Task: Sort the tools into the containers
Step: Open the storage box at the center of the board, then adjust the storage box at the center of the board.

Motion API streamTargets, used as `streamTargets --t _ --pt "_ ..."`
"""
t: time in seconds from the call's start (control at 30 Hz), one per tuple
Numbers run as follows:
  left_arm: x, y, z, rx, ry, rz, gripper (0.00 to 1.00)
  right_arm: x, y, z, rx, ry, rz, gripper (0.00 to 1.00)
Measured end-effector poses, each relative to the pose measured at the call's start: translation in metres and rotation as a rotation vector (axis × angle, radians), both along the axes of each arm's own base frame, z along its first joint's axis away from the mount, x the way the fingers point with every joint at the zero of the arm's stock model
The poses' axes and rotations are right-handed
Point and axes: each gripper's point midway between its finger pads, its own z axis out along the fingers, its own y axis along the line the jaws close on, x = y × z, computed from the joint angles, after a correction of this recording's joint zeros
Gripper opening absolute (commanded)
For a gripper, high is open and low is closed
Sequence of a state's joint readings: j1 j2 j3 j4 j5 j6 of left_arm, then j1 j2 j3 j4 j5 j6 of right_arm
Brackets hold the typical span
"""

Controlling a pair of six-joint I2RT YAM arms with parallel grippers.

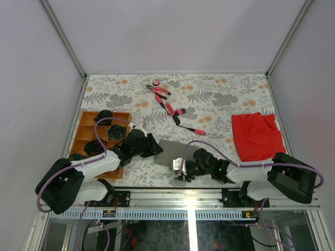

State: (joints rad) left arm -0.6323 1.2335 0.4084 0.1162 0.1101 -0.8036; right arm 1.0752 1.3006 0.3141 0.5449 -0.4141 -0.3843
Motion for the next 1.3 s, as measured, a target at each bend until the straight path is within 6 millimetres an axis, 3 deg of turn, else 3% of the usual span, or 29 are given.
streamTargets --t 0.3,0.57,0.67,0.8,0.9,1.2,1.3 --pt "0.0 -0.001 0.0 -0.004 0.002 0.0 0.41 -0.003 0.002 -0.006 -0.016 0.038 0.001 0.51" --pt "0.0 0.0 0.0 -0.002 0.0 0.004 0.43 -0.003 0.003 -0.002 -0.014 0.05 -0.005 0.63" --pt "0.001 0.001 0.0 0.003 -0.002 0.009 0.45 -0.003 0.003 0.011 0.016 0.052 -0.017 0.68" --pt "0.001 0.002 0.0 0.01 0.0 0.012 0.46 0.006 0.008 0.052 0.137 0.025 -0.088 0.71" --pt "0.001 0.003 0.0 0.013 0.001 0.015 0.48 0.025 0.005 0.079 0.218 0.021 -0.233 0.76" --pt "0.001 0.008 0.0 0.037 0.002 0.025 0.55 0.112 -0.034 0.101 0.16 0.207 -0.81 0.85" --pt "0.0 0.012 -0.001 0.058 0.001 0.031 0.62 0.124 -0.044 0.099 0.149 0.267 -0.896 0.86"
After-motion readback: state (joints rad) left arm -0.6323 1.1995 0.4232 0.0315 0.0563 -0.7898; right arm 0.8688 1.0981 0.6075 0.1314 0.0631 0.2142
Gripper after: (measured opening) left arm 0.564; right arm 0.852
